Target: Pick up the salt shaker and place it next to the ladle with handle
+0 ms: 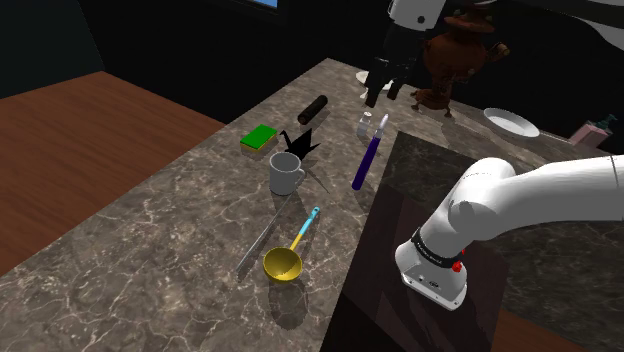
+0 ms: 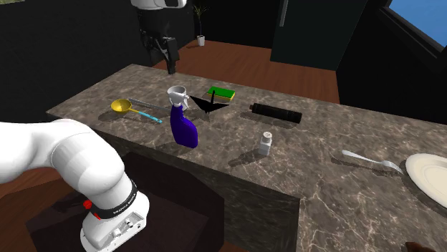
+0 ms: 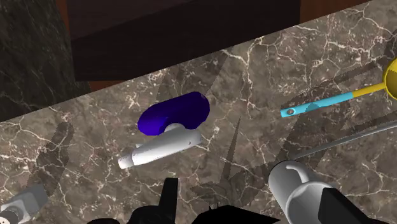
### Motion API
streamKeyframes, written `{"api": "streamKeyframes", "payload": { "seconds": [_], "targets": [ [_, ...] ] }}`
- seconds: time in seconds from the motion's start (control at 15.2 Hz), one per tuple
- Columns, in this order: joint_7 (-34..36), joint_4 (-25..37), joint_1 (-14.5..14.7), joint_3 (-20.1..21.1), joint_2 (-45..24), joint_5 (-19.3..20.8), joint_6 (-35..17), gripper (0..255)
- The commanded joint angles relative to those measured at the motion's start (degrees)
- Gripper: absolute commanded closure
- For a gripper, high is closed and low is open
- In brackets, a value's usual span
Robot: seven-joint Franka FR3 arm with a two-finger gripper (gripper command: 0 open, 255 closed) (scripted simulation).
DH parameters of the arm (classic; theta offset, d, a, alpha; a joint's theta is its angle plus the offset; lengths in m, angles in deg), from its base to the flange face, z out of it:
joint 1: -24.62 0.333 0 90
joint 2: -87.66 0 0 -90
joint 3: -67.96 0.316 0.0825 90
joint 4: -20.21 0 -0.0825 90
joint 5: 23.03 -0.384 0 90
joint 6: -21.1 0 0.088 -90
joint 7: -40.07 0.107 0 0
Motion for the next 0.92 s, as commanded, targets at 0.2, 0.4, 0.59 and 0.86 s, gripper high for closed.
{"api": "streamKeyframes", "payload": {
  "seconds": [0.2,0.4,0.59,0.86],
  "targets": [
    [-2.7,-1.7,-1.4,-2.7,-2.0,2.1,-3.7,0],
    [-5.4,-2.8,-2.9,-5.4,-4.6,4.0,-7.6,0],
    [-7.9,-3.3,-4.2,-8.2,-7.7,5.7,-11.5,0],
    [-11.3,-3.0,-5.9,-11.8,-12.8,7.5,-16.7,0]
  ]
}}
